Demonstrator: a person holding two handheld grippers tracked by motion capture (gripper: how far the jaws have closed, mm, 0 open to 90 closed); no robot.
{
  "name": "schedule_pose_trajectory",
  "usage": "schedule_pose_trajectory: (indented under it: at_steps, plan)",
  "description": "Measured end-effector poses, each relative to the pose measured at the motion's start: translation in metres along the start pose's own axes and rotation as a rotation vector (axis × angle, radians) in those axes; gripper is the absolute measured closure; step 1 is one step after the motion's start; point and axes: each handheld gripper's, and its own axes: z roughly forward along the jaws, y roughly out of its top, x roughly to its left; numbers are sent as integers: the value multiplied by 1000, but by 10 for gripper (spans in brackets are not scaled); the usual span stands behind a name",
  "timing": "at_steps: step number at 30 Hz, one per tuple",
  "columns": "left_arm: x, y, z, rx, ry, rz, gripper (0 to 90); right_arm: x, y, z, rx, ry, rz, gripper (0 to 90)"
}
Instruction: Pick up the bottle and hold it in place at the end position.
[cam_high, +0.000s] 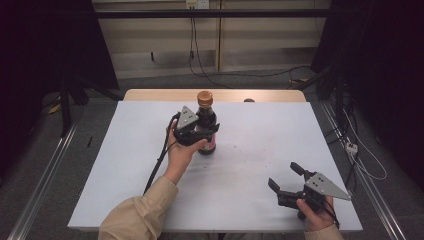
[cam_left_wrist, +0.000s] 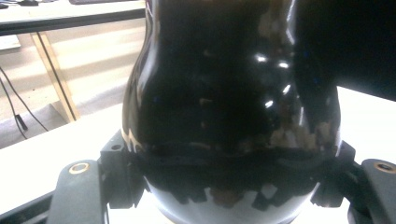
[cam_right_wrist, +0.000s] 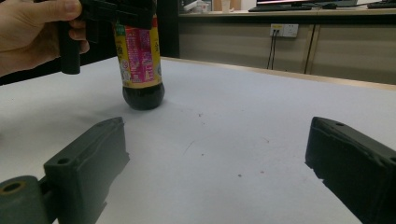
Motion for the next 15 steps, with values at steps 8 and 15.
schedule_pose_trajectory:
  at_steps: [8,15]
  plan:
    - [-5,1,8,4,-7,16,277,-1,-1,0,1,3,-1,46]
    - [-8,2,12,-9,-17,3,277,-1,-1,0,1,5,-2,46]
